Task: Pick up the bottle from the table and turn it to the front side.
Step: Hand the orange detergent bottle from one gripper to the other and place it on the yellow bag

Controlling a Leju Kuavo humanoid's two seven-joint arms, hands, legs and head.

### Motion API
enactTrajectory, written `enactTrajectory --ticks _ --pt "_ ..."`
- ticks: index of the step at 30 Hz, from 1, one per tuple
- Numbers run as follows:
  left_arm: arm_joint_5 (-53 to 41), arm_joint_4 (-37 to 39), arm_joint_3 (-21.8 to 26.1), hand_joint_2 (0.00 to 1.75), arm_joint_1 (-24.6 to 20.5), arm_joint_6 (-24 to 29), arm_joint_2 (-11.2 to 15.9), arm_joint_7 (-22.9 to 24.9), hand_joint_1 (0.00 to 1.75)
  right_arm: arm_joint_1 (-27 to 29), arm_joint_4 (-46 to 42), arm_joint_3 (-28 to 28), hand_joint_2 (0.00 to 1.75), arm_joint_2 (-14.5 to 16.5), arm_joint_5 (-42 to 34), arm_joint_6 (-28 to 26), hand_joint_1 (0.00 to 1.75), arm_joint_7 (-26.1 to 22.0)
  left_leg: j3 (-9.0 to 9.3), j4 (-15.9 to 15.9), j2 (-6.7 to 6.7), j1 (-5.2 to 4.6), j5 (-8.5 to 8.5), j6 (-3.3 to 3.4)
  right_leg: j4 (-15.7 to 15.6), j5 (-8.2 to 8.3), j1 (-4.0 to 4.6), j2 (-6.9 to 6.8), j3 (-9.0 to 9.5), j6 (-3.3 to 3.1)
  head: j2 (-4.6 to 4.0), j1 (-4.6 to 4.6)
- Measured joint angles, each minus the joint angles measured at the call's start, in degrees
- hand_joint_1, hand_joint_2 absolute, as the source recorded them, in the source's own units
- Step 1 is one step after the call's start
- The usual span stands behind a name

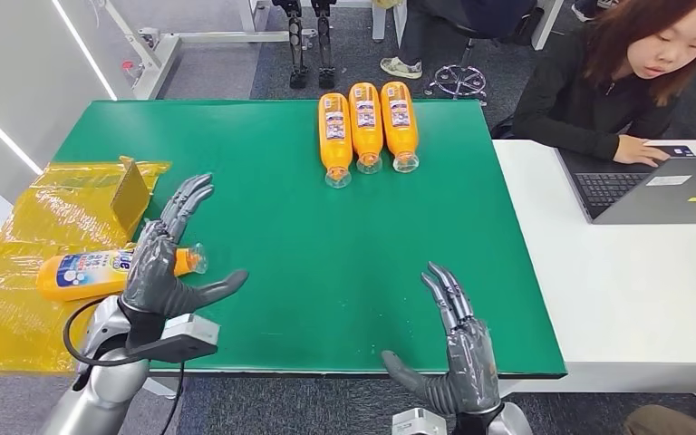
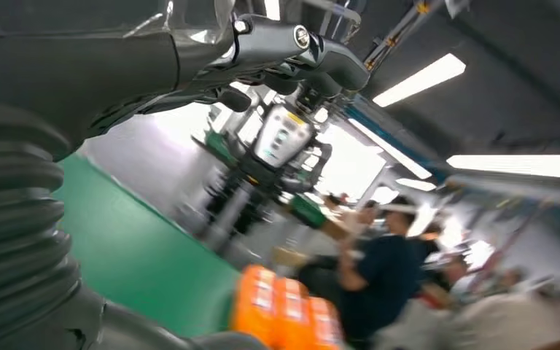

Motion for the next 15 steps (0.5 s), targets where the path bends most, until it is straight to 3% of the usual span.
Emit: enactTrajectory --ticks 4,11,15 --pt "13.3 -4.5 0.2 1.75 3.9 -3.8 -3.4 -3.0 0.0 0.2 -1.7 -2.9 1.75 0.0 -2.4 -0.2 0.0 -1.8 -0.02 0.0 0.01 -0.03 -0.04 0.05 -0.1 -0.01 -0.02 0.01 0.01 0.01 0.0 0.01" --pt "32.6 -7.4 0.7 1.75 10.5 -16.2 -10.2 -6.8 0.0 1.5 -5.8 -8.4 1.75 -0.1 -8.6 -2.7 0.0 -7.2 -0.02 0.0 0.0 -0.04 -0.09 0.12 -0.1 -0.03 -0.02 -0.03 0.01 0.05 0.01 0.01" --pt "37.8 -6.6 1.6 1.75 12.4 -19.0 -14.3 -8.1 0.0 4.8 -9.9 -9.6 1.75 1.0 -9.0 -4.5 0.0 -8.4 -0.03 0.0 -0.03 -0.03 -0.1 0.12 -0.1 -0.04 -0.01 -0.09 0.01 0.06 -0.01 0.01"
